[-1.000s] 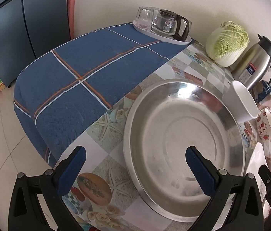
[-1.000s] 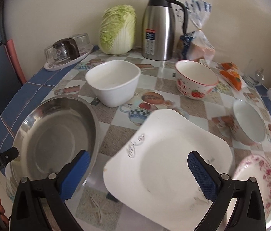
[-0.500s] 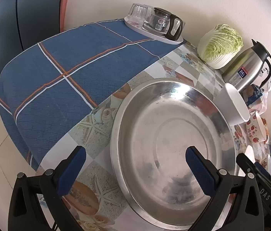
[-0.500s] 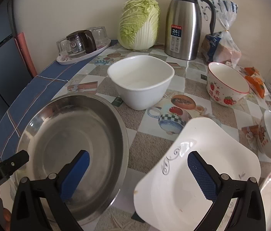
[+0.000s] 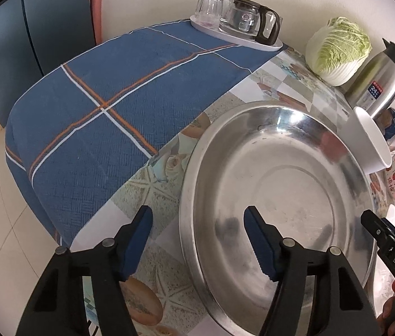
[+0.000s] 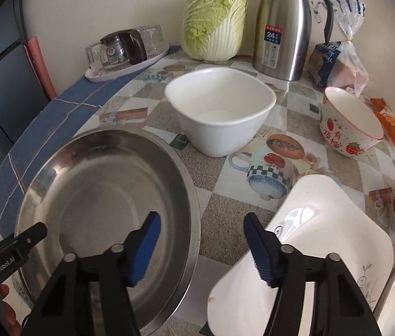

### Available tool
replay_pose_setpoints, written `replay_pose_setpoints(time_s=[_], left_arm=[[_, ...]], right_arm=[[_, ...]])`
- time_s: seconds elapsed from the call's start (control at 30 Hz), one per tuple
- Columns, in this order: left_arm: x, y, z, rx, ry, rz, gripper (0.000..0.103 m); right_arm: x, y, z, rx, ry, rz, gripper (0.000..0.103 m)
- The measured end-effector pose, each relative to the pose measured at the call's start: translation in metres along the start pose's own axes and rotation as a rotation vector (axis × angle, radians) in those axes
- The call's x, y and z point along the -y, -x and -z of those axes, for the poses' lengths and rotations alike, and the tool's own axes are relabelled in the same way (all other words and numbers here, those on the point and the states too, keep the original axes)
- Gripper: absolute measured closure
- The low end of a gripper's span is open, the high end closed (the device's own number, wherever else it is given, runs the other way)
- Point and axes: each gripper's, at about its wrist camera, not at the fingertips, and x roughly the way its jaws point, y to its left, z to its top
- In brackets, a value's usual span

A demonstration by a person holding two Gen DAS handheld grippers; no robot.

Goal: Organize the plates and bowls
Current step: 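Close the left gripper on the steel basin rim while the right gripper grasps it too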

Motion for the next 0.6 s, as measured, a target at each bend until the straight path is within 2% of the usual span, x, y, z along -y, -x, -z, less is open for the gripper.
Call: replay_pose_setpoints(time_s=[0.13, 0.2, 0.47, 0.6], left_arm=[[0.002, -0.002, -0.003, 0.008, -0.02, -0.003, 0.048], [0.003, -0.003, -0.004, 0.012, -0.028, -0.006, 0.056], [0.009, -0.005, -0.006, 0.024, -0.035, -0.02, 0.069], [0.009, -0.005, -0.006, 0.022, -0.03, -0.045, 0.074]], right_arm=[[0.0, -0.009, 0.0, -0.029, -0.013, -0.012, 0.051], [0.003, -0.013, 0.001, -0.056, -0.033, -0.033, 0.059], [0.001, -0.015, 0.004, -0.067, -0.028, -0.09, 0.085], [-0.002, -0.014, 0.004, -0.081, -0.012, -0.082, 0.085]])
